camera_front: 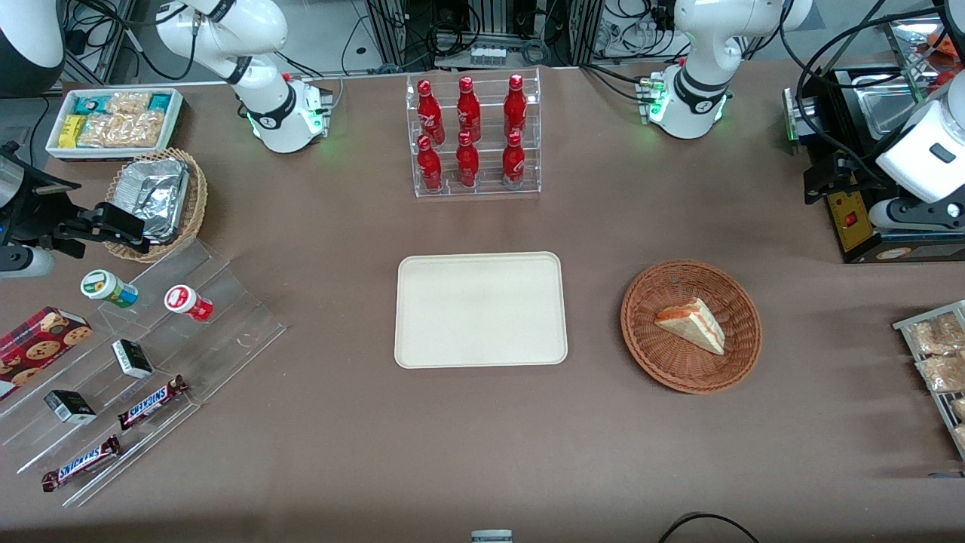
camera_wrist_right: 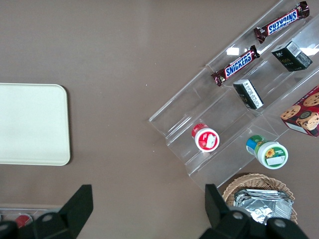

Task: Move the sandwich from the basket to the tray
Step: 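Move the left gripper down over the wrapped sandwich in the wicker basket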

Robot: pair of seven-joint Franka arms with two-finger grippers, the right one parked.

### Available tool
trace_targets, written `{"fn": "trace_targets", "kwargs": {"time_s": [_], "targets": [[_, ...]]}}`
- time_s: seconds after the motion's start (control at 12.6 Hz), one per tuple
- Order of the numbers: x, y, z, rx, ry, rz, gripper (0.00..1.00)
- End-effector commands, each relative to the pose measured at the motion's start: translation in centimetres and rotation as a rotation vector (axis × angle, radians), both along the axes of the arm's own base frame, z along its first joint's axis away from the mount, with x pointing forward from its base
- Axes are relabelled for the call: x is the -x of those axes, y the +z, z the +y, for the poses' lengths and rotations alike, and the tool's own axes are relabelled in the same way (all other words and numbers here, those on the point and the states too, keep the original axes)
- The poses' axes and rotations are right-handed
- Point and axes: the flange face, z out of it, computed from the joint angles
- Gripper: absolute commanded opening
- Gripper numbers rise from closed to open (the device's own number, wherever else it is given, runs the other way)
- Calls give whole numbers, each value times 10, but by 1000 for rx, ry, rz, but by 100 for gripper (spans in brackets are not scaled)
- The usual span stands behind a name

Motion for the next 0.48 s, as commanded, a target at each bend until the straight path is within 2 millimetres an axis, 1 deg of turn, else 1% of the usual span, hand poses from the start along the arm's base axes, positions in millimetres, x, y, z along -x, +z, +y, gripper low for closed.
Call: {"fn": "trace_targets", "kwargs": {"time_s": [0.0, 0.16, 0.24, 0.4], "targets": [[-1, 3, -5, 3, 24, 0, 100], [-3, -1, -9, -1, 15, 8, 100], [-8, -10, -10, -11, 17, 19, 100], [-23, -40, -14, -27, 103, 49, 100]]}}
